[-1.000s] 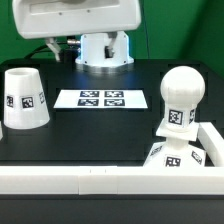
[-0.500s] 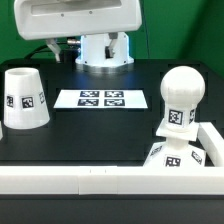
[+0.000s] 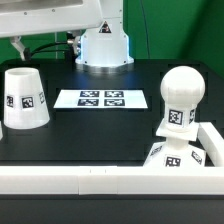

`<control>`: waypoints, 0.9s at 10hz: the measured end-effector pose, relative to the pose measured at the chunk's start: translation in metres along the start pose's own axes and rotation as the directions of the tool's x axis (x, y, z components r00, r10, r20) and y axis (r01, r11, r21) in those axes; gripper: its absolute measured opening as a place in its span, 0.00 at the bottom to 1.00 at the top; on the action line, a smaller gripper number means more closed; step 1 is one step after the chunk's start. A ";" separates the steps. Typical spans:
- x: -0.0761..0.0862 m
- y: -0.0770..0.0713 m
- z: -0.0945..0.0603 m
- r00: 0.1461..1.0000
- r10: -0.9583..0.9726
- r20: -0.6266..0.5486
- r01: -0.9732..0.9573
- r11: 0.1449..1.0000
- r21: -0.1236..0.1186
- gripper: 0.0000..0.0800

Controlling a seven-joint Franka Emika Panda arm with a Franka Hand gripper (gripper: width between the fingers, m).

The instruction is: Assemble lamp

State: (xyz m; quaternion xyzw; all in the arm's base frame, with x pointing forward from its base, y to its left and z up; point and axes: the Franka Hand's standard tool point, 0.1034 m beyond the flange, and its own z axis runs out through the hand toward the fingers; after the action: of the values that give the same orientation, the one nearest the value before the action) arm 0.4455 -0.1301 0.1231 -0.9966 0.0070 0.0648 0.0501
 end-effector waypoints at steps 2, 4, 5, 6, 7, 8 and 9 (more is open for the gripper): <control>-0.002 0.004 0.012 1.000 0.007 -0.008 -0.007 1.000 -0.001 0.87; -0.005 0.005 0.025 1.000 0.015 -0.009 -0.015 1.000 -0.001 0.87; -0.005 0.007 0.029 1.000 0.010 -0.007 -0.010 1.000 -0.005 0.87; -0.005 0.008 0.032 1.000 0.000 -0.004 0.000 1.000 -0.007 0.87; -0.006 0.009 0.037 1.000 -0.002 0.002 0.002 1.000 -0.008 0.87; -0.006 0.011 0.041 1.000 -0.003 0.003 0.003 1.000 -0.013 0.87; -0.007 0.011 0.044 1.000 -0.005 0.009 0.005 1.000 -0.012 0.87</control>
Offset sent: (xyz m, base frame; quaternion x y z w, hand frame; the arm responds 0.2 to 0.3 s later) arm -0.0106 0.0034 -0.0245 0.0075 0.0237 0.0075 0.9997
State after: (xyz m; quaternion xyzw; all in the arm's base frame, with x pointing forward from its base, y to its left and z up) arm 0.4329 -0.1368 0.0797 -0.9966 0.0038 0.0691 0.0442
